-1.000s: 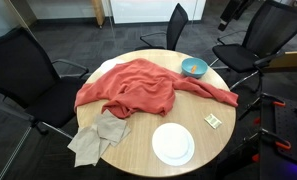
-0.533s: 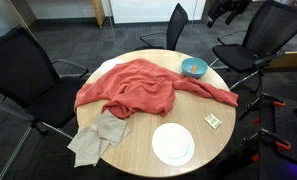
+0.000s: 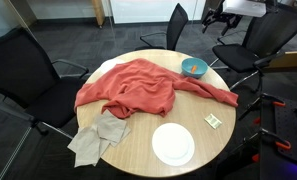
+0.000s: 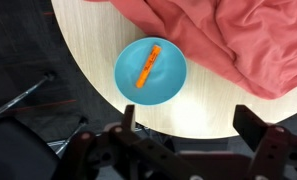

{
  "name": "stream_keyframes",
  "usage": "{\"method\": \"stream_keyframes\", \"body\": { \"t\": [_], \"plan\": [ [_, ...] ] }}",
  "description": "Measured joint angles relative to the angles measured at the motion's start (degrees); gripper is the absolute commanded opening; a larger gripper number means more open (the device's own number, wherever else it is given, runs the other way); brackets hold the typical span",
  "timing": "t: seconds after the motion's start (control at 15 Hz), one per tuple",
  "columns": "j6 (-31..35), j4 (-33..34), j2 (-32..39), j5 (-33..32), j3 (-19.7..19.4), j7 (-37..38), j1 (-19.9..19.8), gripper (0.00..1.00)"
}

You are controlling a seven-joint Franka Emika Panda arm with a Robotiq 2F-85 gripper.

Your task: Pick up the pen from the bowl and place it on the table

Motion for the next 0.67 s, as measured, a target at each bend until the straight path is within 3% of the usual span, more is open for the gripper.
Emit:
{"method": "stream_keyframes", "body": {
  "t": [0.27, 0.67],
  "plan": [
    [0.9, 1.3, 4.3, 0.1, -2.5, 6.7, 0.0, 1.00],
    [1.0, 1.9, 5.2, 0.2, -2.7, 7.1, 0.2, 1.00]
  ]
}}
